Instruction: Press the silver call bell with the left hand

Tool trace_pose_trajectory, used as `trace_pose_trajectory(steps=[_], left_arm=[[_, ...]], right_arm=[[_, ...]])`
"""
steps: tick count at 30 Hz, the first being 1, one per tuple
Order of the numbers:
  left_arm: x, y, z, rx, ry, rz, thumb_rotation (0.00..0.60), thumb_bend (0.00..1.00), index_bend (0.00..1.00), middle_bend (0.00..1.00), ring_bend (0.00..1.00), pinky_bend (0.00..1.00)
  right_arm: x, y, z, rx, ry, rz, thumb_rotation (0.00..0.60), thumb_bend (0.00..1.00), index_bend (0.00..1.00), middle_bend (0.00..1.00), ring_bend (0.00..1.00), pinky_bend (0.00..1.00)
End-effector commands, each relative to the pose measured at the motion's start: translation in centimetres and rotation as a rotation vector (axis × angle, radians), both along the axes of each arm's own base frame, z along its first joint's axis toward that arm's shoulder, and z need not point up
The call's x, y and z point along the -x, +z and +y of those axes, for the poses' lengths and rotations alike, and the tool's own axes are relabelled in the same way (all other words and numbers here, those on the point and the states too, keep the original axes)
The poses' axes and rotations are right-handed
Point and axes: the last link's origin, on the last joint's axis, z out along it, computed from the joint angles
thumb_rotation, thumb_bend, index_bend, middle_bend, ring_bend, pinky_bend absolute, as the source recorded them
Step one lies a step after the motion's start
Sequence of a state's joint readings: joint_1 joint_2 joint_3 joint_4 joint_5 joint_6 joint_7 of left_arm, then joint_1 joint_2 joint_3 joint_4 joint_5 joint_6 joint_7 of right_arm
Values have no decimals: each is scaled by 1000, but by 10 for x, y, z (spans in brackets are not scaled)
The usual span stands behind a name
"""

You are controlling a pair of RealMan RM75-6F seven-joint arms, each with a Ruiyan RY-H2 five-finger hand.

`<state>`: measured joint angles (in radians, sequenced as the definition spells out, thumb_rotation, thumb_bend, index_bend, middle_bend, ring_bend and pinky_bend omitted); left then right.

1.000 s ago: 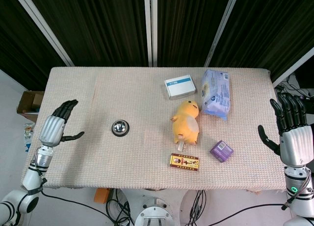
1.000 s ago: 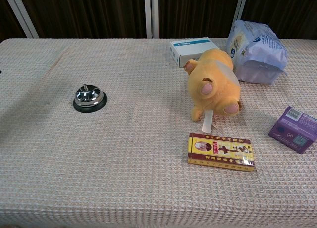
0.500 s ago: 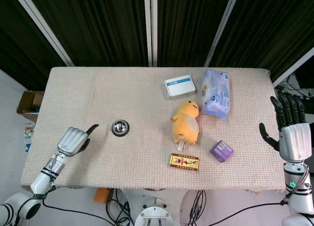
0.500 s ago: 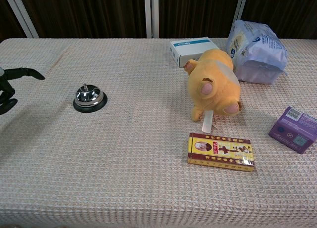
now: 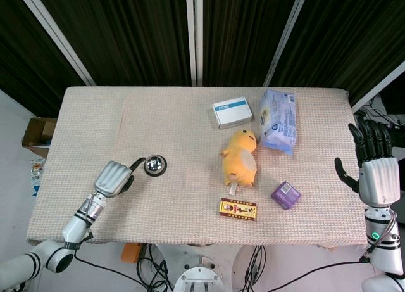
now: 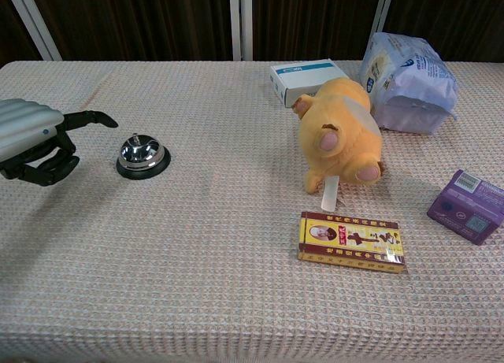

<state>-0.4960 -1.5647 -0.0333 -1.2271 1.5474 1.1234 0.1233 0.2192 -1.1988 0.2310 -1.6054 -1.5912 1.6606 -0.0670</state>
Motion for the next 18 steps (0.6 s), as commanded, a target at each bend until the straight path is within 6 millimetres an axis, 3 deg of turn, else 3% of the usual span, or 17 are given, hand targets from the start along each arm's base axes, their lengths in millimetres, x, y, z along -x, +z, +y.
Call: trace_pose_trajectory(steps=[1,18], left_arm=[[-8,-7,3,15,-20,-11,600,574,136,821,830,803],[-10,-11,3,16,-16,-26,600,576,136,825,831,803]], right_arm=[[1,1,0,0,-6,-3,600,291,0,0,0,0],[5,0,-1,-4,-15,-6,600,292,0,0,0,0]])
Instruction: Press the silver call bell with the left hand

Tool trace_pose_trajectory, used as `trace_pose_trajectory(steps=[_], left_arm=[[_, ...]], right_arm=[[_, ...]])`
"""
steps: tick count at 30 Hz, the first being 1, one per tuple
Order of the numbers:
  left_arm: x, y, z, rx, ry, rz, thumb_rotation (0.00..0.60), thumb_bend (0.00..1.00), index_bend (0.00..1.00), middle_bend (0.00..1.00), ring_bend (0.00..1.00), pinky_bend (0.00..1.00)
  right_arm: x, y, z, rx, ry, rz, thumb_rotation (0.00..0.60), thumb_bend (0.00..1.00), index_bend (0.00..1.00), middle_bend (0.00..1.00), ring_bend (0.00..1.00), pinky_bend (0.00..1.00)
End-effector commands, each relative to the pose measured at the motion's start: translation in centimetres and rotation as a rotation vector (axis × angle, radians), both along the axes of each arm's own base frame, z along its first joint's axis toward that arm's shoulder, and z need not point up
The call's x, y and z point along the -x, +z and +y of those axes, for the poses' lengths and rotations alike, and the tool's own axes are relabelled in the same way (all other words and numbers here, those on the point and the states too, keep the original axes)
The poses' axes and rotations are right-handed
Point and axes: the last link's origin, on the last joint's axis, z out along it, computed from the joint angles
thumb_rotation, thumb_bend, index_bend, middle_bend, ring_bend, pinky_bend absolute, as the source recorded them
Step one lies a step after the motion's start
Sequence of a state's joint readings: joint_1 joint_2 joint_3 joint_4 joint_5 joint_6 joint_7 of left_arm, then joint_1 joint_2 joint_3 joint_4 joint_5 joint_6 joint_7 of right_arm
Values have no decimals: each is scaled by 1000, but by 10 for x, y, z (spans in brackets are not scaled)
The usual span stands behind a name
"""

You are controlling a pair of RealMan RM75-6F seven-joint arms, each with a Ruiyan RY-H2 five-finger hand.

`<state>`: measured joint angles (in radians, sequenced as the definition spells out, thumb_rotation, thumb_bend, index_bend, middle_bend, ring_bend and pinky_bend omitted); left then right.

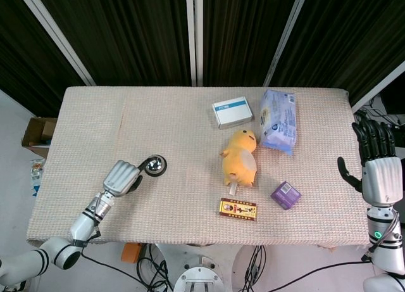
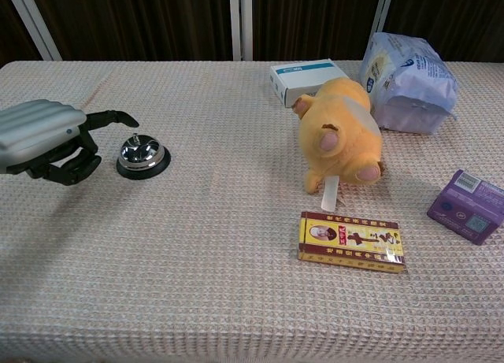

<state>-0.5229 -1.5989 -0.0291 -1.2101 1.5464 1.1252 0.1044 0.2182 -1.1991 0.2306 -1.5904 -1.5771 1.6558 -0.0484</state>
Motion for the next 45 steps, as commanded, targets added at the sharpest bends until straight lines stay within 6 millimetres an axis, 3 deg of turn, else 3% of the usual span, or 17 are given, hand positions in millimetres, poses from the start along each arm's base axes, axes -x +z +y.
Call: trace_pose_trajectory(steps=[1,28,38,45], left_arm=[[2,0,0,-1,7,5,600,576,136,825,831,803],[10,-6,-4,35,40,-2,600,576,146,825,831,803],[-2,7,3,-27,-3,-42,600,577,145,825,832,803],[6,-5,-3,31,20,2,600,577,146,826,832,803]], right_arm=[[0,-1,0,-2,-1,1,600,292,0,0,0,0],[1,-6,-2,-20,-10,7,600,292,0,0,0,0],[2,-3,-2,-9,-10,3,600,293,0,0,0,0],[2,-4,-4,-16,-12,7,600,294,0,0,0,0]])
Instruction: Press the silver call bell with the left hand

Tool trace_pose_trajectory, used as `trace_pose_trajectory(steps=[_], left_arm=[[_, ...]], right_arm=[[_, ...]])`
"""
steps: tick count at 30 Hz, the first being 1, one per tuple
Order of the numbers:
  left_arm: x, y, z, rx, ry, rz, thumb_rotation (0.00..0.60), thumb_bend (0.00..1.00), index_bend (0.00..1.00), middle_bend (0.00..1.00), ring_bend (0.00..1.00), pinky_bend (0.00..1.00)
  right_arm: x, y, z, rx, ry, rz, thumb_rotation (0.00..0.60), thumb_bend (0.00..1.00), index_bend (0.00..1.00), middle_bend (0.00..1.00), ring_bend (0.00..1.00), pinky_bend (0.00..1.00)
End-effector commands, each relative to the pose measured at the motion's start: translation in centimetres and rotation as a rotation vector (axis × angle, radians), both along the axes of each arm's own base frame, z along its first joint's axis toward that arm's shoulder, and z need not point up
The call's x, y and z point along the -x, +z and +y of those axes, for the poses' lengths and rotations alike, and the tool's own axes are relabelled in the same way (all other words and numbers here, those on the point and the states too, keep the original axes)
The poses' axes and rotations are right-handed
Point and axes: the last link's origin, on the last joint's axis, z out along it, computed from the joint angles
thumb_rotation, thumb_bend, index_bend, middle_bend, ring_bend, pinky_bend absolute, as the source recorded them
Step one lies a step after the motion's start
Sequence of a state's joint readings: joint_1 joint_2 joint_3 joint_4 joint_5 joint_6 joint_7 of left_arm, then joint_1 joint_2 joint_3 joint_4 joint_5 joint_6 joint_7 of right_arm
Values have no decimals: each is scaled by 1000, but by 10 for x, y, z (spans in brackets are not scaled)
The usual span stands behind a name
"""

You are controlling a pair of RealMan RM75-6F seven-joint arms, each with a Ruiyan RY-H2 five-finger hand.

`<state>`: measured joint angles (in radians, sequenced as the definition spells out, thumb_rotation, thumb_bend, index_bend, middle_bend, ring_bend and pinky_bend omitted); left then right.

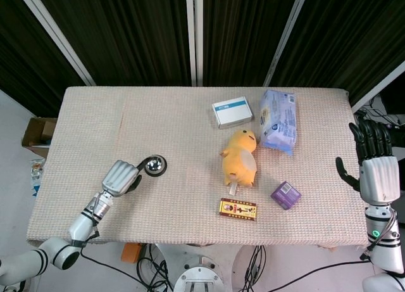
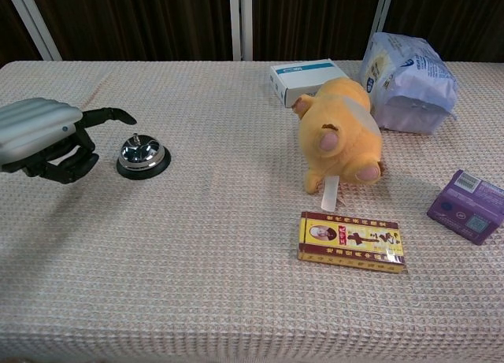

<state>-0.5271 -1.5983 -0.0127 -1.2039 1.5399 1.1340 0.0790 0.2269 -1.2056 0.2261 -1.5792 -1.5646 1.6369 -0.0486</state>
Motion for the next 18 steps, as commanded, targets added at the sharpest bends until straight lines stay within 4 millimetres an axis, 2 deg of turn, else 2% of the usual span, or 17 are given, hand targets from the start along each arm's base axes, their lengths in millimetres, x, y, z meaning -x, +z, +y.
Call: trace_pose_trajectory(steps=[1,6,14,18], left_arm=[[4,-6,-2,26,12,18,600,577,146,826,832,803],[3,-9,-2,33,7,21,600,576,145,826,832,803],[-4,2,0,-14,-23,-9,600,577,145,826,832,803],[-1,1,0,-2,-13,8,600,577,146,826,832,803]], right_arm=[[-1,0,0,0,2,3,600,294,0,0,0,0],[0,1,-1,2,-1,3,600,294,0,0,0,0],[0,3,1,5,-1,1,600,295,0,0,0,0],[0,2,0,0,-1,0,600,295,0,0,0,0]])
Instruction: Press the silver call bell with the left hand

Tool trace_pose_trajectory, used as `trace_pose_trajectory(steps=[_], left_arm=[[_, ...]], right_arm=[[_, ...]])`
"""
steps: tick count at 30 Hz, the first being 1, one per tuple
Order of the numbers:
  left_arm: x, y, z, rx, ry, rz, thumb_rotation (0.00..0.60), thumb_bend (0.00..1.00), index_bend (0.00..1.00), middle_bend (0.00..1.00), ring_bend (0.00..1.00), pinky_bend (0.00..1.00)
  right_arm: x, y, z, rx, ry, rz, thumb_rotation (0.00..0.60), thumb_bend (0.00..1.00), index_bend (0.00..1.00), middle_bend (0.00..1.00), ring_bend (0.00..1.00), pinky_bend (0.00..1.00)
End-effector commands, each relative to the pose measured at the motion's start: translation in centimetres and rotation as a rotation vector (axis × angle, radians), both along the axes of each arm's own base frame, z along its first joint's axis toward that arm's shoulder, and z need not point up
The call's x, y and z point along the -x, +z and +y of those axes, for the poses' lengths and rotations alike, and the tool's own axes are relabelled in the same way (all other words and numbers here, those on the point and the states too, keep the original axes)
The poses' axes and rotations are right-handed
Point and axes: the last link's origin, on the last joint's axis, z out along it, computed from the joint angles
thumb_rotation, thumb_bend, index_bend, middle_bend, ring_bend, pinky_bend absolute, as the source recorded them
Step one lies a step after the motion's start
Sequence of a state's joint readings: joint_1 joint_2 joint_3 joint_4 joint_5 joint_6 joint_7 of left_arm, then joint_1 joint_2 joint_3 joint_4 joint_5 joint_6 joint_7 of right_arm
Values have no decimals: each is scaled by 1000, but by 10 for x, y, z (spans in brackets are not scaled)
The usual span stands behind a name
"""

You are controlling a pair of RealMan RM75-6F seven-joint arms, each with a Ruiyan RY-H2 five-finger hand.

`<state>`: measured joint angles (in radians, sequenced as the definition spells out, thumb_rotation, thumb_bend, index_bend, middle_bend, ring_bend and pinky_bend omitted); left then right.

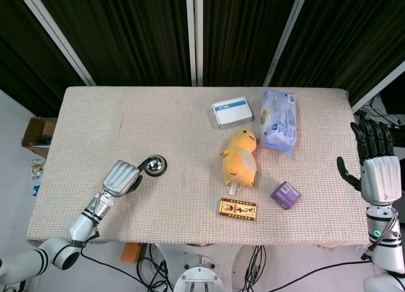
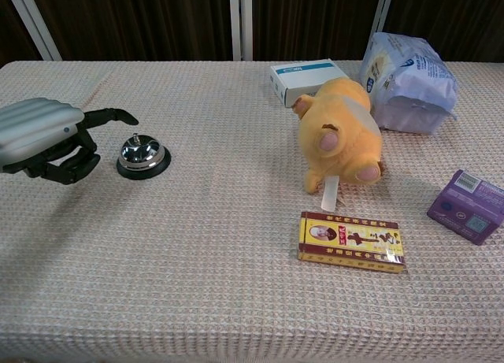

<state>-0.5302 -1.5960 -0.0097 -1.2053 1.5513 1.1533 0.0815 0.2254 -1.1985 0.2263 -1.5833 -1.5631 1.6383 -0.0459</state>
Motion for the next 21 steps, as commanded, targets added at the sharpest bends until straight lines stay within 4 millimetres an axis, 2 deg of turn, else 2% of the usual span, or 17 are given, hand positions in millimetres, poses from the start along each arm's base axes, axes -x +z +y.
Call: trace_pose_trajectory(steps=[1,8,16,21], left_arm=[[3,-2,-1,15,12,15,600,577,145,826,832,803],[11,-11,-4,57,48,44,600,578,162,826,832,803],[0,-1,-1,-5,9,-4,600,580,160,826,833,803],[5,-2,-2,22,26,16,600,583,158,826,833,803]], right_arm=[[0,-1,0,-2,0,1,600,295,0,0,0,0],[1,-1,0,-5,-6,5,600,295,0,0,0,0],[1,0,0,1,-9,-1,600,294,0,0,0,0],[3,-2,0,-4,-11,-2,600,293,0,0,0,0]])
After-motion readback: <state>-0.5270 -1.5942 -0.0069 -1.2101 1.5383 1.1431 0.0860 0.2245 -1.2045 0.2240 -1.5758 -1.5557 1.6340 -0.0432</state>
